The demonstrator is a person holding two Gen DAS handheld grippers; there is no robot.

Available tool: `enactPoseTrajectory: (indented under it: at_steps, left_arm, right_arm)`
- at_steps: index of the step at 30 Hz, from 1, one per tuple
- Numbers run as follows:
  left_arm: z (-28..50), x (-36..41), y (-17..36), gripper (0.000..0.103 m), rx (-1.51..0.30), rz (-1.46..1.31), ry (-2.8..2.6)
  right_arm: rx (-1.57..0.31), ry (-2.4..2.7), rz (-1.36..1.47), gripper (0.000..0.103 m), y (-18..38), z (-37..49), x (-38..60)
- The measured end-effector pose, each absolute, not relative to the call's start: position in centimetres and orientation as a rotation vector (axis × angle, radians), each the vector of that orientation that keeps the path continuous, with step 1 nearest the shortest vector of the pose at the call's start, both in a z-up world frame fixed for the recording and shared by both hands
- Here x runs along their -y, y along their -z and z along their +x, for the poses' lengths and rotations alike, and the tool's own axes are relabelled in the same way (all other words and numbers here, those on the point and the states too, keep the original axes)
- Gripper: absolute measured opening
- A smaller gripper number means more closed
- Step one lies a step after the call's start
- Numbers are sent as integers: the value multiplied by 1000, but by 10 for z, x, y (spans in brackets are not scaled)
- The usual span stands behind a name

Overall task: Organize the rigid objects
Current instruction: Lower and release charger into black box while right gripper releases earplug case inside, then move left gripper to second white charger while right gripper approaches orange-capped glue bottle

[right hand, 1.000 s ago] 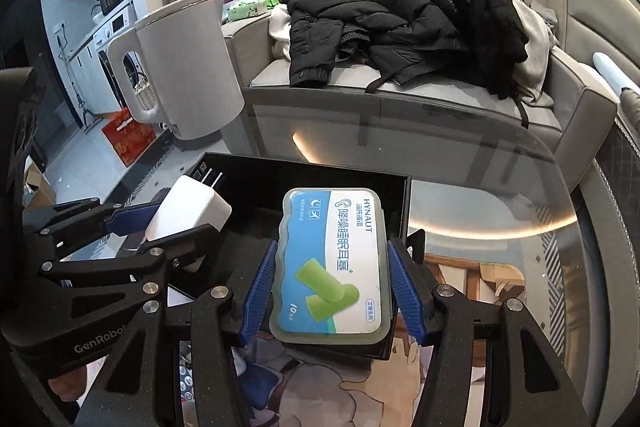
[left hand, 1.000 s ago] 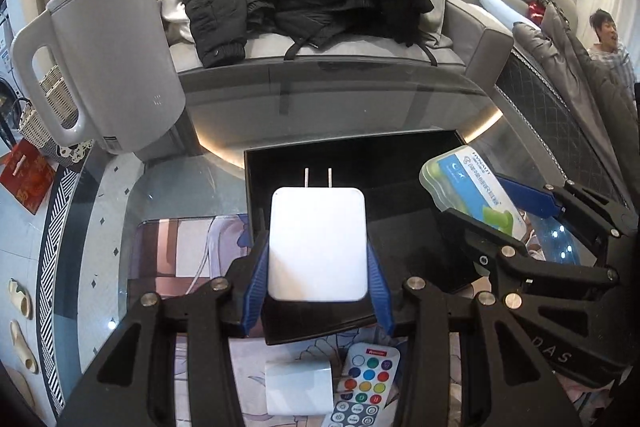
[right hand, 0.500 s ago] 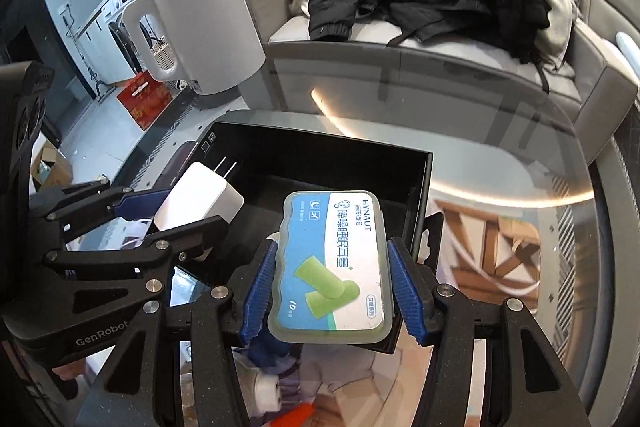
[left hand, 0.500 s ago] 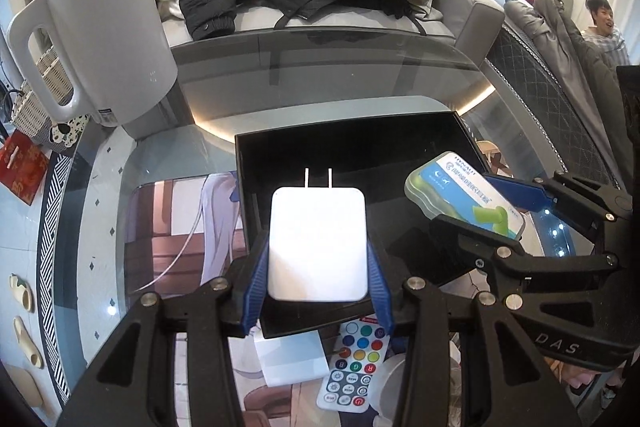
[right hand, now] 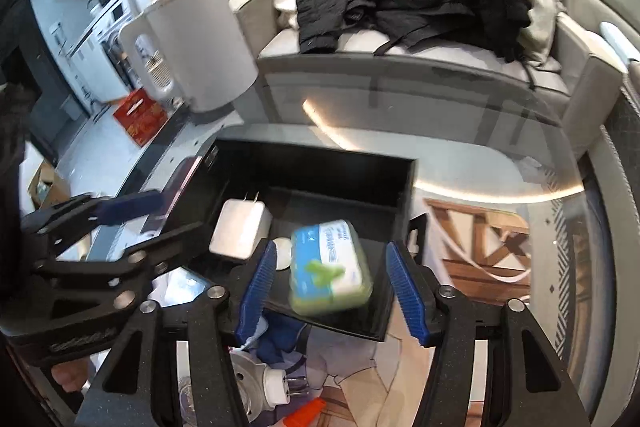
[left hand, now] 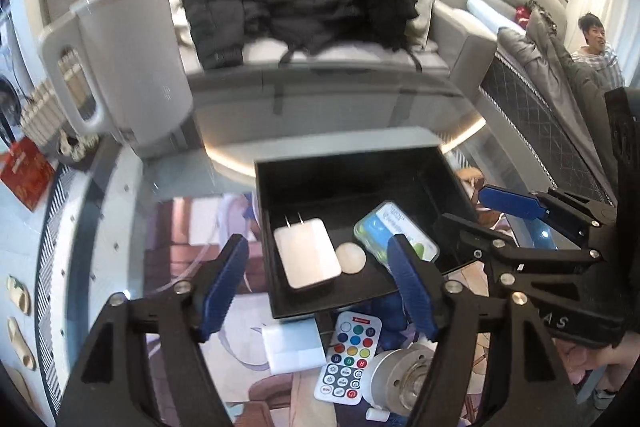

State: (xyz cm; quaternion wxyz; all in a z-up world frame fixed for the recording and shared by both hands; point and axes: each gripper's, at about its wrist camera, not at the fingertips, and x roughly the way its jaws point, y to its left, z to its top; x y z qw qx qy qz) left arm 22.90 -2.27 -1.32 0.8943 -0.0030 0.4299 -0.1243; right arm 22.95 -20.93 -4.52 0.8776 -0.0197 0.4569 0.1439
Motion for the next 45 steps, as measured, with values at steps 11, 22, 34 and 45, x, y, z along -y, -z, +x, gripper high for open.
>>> enactPoseTrajectory:
  at_steps: [11, 22, 34, 45]
  left_arm:
    - [165, 3, -27, 77, -624, 33, 248]
    - [132, -10, -10, 78, -635, 68, 275]
    - [154, 1, 61, 78, -879, 149, 313]
    - [179, 19, 86, 69, -933, 200, 328]
  right_arm:
    - [-677, -281, 7, 61, -11, 158, 232]
    - [-608, -280, -16, 61, -12, 88, 245]
    - [-861, -319, -36, 61, 54, 96, 230]
    - [-1024, -336, -98, 59, 121, 101, 216]
